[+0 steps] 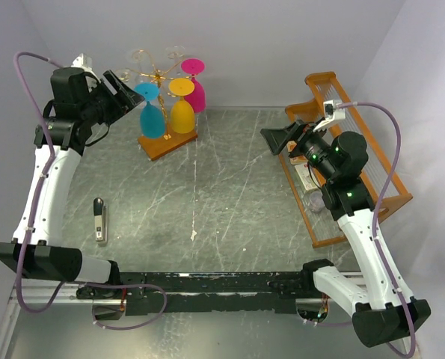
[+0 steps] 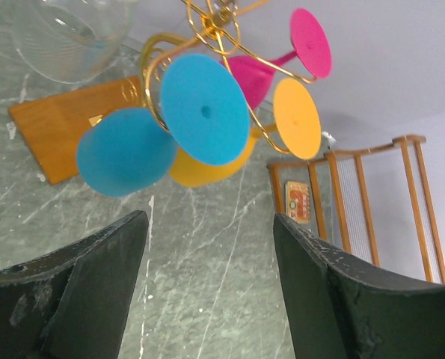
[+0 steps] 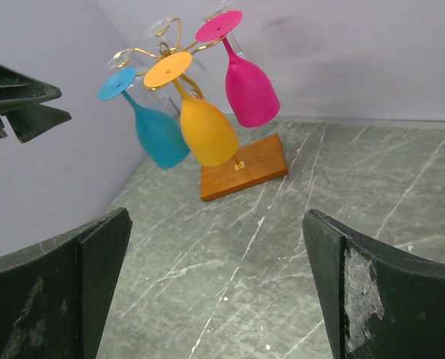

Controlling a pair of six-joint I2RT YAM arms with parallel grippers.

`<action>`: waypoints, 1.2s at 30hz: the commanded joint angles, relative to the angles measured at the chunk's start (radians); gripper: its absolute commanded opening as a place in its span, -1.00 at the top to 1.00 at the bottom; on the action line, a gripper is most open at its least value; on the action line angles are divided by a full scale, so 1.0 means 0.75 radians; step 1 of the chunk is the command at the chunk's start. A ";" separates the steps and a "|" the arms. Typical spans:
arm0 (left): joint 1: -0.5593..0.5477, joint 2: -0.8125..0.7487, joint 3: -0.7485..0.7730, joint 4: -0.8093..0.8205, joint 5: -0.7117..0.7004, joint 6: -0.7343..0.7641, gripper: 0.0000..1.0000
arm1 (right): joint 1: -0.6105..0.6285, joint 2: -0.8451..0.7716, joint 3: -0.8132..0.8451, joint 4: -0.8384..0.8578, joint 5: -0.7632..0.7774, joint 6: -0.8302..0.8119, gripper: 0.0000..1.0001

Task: Take the wine glass off the wine glass rack

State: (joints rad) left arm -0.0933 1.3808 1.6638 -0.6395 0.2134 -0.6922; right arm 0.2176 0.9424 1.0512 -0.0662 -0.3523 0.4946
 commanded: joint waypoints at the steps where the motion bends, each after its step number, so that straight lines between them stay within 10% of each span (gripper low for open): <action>1: 0.014 0.021 0.060 -0.034 -0.144 -0.075 -0.59 | -0.013 -0.026 -0.024 0.049 -0.012 0.010 -1.00; 36: 0.016 0.345 0.352 -0.064 -0.153 0.191 -0.62 | -0.012 0.030 -0.025 0.037 -0.040 0.020 -1.00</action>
State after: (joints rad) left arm -0.0891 1.6257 1.9041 -0.6853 0.0834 -0.5495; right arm 0.2169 0.9771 1.0378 -0.0517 -0.3779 0.5087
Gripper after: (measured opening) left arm 0.814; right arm 0.999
